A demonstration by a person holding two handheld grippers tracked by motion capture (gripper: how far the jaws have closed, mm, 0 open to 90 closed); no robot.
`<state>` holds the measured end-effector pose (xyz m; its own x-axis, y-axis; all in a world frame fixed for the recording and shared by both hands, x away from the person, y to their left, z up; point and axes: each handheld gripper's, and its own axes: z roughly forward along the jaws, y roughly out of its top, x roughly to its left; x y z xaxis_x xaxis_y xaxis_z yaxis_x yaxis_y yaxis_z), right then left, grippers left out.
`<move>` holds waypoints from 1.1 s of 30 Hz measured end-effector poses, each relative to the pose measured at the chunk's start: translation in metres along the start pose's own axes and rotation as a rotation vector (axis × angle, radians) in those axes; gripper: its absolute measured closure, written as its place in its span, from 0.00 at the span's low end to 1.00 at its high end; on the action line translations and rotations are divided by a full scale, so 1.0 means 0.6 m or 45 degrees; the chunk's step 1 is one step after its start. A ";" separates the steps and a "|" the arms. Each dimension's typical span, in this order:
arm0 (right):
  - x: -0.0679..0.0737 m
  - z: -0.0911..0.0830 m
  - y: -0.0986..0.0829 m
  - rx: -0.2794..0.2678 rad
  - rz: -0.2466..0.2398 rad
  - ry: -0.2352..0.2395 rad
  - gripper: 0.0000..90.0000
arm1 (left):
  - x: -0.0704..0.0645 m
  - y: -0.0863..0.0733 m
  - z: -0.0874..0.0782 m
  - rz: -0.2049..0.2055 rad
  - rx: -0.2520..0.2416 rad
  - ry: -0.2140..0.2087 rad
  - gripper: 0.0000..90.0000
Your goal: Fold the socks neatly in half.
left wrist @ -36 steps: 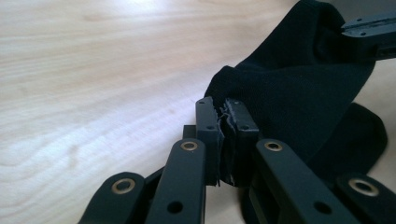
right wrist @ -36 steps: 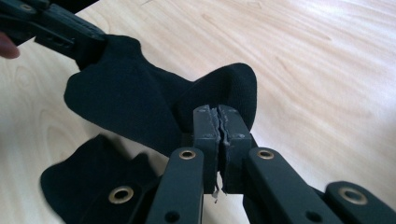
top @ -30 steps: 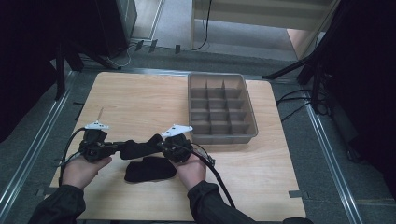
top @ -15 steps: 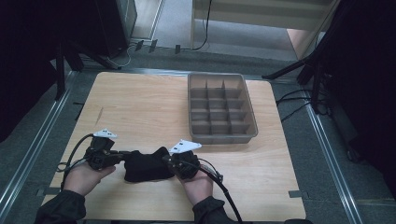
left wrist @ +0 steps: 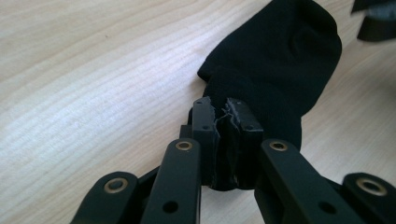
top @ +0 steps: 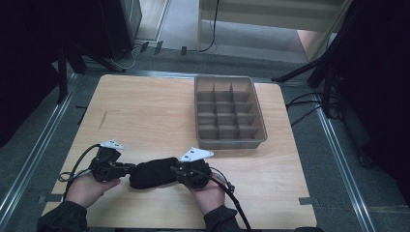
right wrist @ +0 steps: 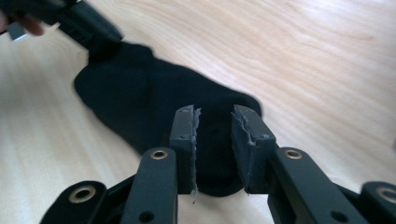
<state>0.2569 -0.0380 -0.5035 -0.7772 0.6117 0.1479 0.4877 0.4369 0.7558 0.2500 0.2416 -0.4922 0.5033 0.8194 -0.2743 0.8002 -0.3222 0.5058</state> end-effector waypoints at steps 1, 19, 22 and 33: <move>-0.005 0.001 0.003 0.000 -0.005 -0.005 0.77 | 0.000 -0.001 0.001 0.001 0.004 0.002 0.89; -0.063 0.067 0.000 0.116 0.060 0.024 0.95 | 0.003 -0.002 0.002 0.003 0.012 -0.003 0.90; -0.061 0.062 0.004 0.104 0.054 0.029 0.96 | 0.004 -0.002 -0.002 0.003 0.003 -0.003 0.90; -0.047 0.016 0.025 0.049 0.015 0.025 0.96 | -0.010 -0.004 -0.020 0.003 -0.055 -0.026 0.91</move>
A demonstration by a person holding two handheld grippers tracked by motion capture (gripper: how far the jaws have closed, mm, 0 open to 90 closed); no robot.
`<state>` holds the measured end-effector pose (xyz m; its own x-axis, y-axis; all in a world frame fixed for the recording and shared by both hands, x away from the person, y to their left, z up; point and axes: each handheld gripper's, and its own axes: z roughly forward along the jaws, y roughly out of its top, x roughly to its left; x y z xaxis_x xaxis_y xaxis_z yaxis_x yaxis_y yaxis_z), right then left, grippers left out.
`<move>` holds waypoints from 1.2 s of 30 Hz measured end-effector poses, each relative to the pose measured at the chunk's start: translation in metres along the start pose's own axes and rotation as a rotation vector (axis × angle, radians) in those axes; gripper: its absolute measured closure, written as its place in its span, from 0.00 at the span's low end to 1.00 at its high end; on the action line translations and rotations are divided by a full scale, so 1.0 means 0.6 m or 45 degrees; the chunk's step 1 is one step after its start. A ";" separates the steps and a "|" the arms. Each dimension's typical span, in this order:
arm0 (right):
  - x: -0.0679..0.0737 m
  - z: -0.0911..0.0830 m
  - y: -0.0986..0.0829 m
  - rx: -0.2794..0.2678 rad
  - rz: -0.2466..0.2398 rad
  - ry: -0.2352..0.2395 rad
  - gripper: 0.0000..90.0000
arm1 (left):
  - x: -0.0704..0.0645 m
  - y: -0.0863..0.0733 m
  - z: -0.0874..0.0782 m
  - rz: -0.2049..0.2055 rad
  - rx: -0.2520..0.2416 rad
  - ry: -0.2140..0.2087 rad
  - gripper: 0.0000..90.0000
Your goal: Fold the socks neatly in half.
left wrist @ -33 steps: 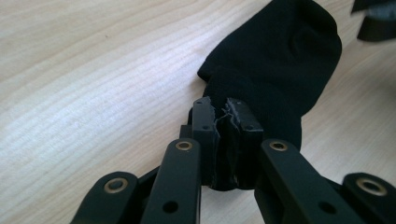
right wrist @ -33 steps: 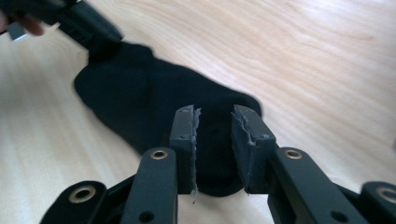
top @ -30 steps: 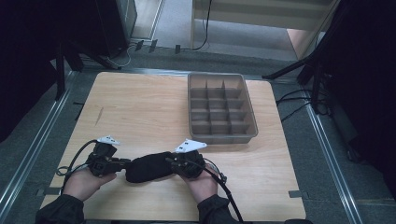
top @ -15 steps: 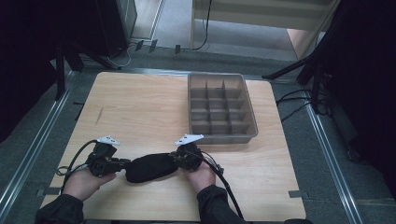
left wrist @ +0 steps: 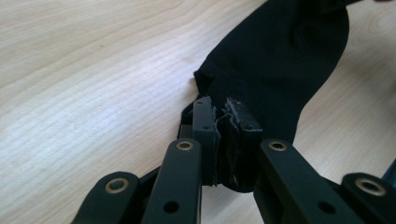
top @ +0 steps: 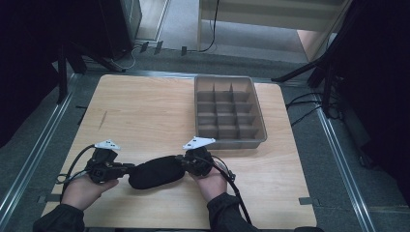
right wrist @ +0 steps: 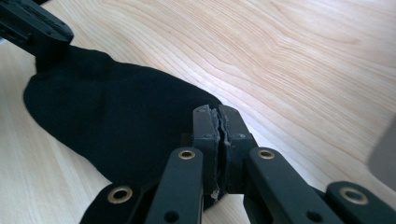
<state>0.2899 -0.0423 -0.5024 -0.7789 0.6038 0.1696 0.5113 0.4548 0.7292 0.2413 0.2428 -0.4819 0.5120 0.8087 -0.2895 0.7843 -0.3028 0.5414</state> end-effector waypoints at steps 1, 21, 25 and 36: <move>0.000 -0.002 -0.002 0.001 -0.007 -0.009 0.96 | 0.000 0.000 0.003 0.004 0.013 -0.003 0.91; 0.002 -0.005 -0.013 -0.020 -0.018 0.055 0.94 | -0.001 -0.001 -0.005 -0.030 -0.092 0.020 0.83; 0.009 0.006 -0.022 0.022 -0.049 0.054 0.95 | -0.009 -0.006 0.015 -0.009 -0.018 -0.009 0.88; 0.004 0.037 -0.040 0.054 -0.052 0.046 0.93 | 0.002 -0.014 0.062 0.027 0.156 0.073 0.87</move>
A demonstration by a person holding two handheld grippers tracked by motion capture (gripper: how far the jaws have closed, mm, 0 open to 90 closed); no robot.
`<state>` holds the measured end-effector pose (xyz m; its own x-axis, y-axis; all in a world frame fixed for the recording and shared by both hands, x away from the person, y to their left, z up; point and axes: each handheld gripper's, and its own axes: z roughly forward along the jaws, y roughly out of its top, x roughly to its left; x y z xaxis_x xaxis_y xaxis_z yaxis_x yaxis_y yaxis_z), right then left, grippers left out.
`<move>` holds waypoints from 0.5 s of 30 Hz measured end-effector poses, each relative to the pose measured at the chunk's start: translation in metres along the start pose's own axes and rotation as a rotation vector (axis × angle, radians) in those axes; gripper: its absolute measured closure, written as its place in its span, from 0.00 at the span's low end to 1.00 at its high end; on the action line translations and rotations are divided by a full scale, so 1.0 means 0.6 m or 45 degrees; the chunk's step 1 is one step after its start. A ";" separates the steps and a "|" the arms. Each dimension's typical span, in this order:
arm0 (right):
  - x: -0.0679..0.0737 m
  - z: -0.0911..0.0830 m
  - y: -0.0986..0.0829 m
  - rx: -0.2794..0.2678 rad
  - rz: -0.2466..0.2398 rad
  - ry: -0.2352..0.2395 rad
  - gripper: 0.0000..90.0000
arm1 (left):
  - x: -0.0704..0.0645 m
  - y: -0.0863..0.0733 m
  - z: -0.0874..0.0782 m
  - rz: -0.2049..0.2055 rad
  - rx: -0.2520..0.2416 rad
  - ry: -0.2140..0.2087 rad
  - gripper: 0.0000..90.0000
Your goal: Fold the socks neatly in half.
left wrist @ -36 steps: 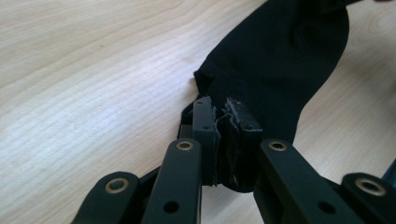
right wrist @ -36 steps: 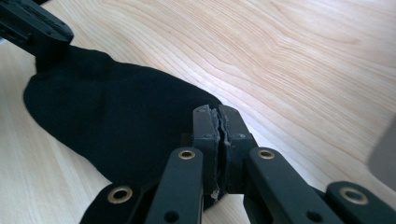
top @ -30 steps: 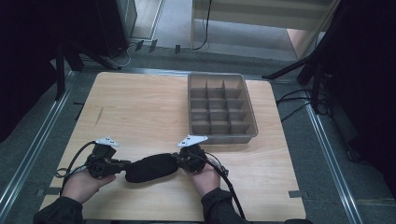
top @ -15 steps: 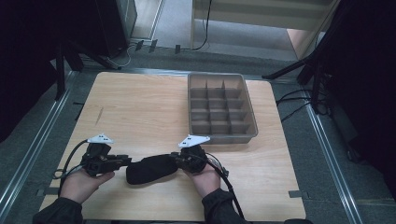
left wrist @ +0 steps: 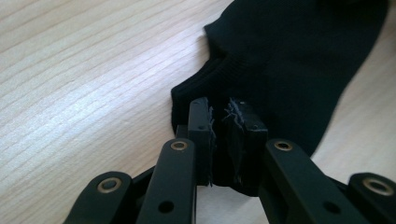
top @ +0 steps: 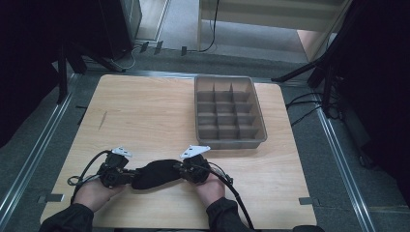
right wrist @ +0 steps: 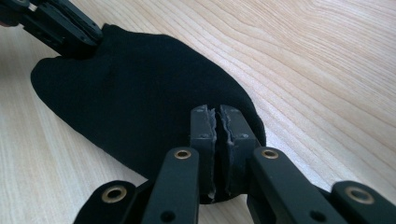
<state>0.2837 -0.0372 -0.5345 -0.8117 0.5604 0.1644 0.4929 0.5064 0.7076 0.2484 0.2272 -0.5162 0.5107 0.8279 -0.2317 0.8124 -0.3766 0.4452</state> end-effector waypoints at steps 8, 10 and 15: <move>0.007 0.014 -0.004 -0.005 -0.020 -0.004 0.91 | 0.016 0.008 0.006 0.004 -0.041 0.030 0.88; 0.007 0.017 -0.003 -0.013 -0.017 -0.004 0.91 | 0.023 0.012 0.006 -0.003 -0.052 0.044 0.88; 0.011 0.024 0.002 -0.021 -0.019 -0.012 0.89 | 0.033 0.022 0.010 -0.010 -0.083 0.098 0.88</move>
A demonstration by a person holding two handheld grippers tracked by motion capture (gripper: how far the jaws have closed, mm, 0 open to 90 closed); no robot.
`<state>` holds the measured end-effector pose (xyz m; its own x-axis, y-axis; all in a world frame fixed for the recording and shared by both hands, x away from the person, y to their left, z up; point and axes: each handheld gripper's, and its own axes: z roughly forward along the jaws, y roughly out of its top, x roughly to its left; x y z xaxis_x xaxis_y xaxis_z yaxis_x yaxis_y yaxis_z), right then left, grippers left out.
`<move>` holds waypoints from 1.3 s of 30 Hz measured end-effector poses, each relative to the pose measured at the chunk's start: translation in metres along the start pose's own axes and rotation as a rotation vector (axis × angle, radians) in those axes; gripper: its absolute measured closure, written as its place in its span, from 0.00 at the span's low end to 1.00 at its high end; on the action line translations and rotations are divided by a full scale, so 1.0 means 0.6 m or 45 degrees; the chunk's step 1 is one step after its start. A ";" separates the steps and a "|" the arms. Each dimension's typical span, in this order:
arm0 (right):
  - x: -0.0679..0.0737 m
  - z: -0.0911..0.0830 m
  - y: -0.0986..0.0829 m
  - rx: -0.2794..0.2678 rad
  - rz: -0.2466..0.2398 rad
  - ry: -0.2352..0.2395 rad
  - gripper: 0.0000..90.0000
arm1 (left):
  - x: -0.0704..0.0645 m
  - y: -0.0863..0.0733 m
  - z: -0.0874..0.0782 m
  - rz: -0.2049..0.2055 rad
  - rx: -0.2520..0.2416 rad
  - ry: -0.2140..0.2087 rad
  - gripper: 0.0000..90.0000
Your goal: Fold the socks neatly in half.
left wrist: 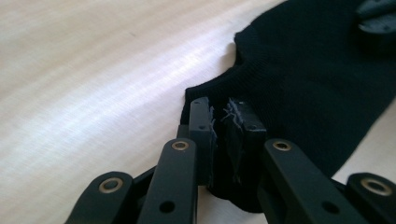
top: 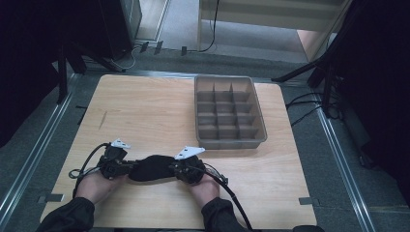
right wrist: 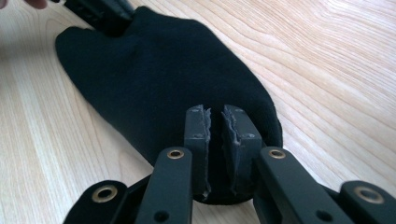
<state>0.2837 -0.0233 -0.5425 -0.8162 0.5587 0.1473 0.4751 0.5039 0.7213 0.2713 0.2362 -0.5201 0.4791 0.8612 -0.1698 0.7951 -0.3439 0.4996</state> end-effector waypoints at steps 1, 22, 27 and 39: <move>0.002 0.002 0.002 0.001 0.002 -0.001 0.89 | 0.003 0.003 0.001 -0.005 -0.003 0.006 0.88; 0.018 0.037 0.028 0.008 -0.056 -0.024 0.88 | 0.045 0.027 0.016 -0.016 -0.106 0.182 0.93; 0.010 0.022 0.016 0.009 -0.052 -0.044 0.91 | 0.046 0.026 0.016 -0.006 -0.111 0.192 0.94; 0.015 0.025 0.017 -0.004 -0.033 -0.043 0.87 | 0.066 0.024 0.005 -0.157 -0.107 0.118 0.82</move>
<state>0.2863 -0.0034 -0.5440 -0.8164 0.5677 0.1057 0.4533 0.5165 0.7265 0.3026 0.2641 -0.5223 0.3403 0.9271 -0.1569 0.8101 -0.2043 0.5496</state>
